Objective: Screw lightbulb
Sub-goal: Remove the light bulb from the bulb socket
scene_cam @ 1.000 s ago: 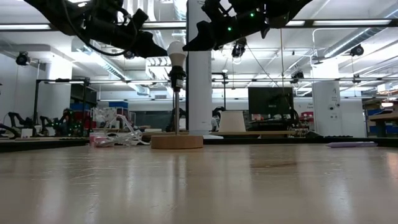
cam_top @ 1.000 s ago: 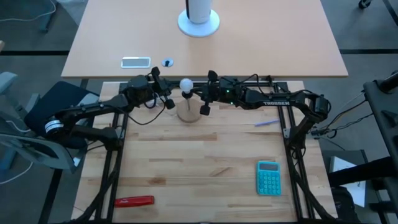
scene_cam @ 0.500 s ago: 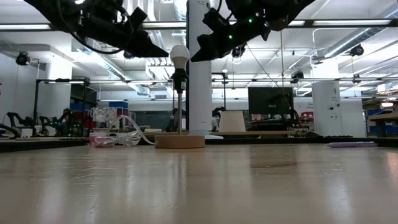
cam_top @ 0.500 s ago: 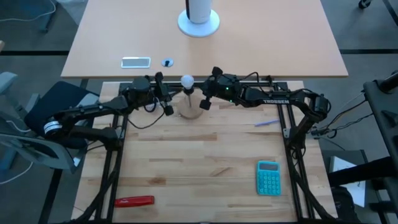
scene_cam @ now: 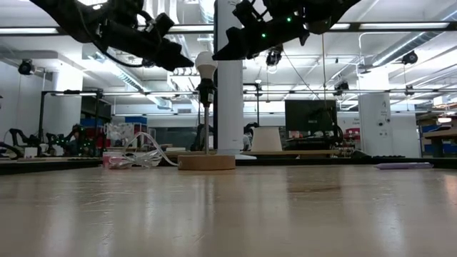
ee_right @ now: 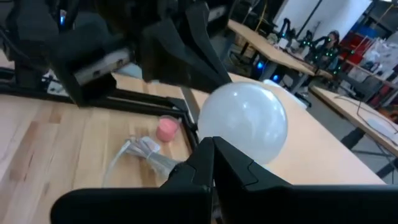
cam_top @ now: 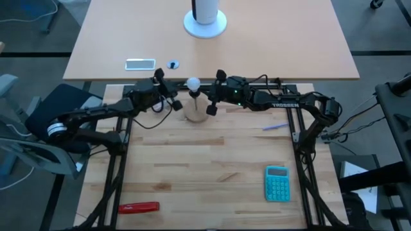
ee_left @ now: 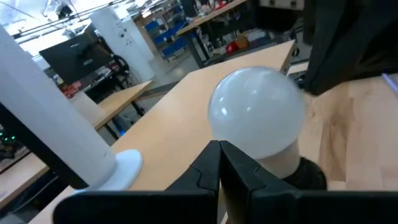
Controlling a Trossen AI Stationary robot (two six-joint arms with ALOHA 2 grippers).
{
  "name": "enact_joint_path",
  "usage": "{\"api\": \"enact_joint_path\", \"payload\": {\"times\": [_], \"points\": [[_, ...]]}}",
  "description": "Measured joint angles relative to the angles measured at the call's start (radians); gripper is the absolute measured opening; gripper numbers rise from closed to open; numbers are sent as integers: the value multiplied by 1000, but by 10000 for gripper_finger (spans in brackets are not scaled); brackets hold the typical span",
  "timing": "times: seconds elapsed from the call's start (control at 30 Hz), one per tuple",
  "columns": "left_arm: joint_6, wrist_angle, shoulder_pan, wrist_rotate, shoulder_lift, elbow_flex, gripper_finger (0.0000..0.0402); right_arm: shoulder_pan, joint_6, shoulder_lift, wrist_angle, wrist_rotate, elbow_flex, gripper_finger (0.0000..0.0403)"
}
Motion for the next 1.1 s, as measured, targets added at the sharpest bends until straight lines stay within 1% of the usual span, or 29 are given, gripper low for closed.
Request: {"api": "enact_joint_path", "payload": {"times": [0.1,0.23,0.6,0.8,0.87,0.97,1.03,1.1], "points": [[8,15,2,-2,24,0,0,-3,6,0,0,5,0,0],[39,18,3,56,39,3,0,-10,17,2,0,8,-1,0],[51,10,2,132,23,3,0,-19,35,4,-1,43,-2,0],[48,2,-2,229,11,4,0,-18,44,8,-11,32,-2,0],[41,3,-5,225,4,4,0,-18,44,8,-11,31,-2,0],[31,-19,-6,192,-18,4,0,-19,44,8,-33,33,-2,0],[29,-31,-6,139,-35,4,0,-19,44,8,-45,55,-2,0],[28,-41,-5,75,-48,3,0,-18,32,5,-61,100,-2,0]]}}
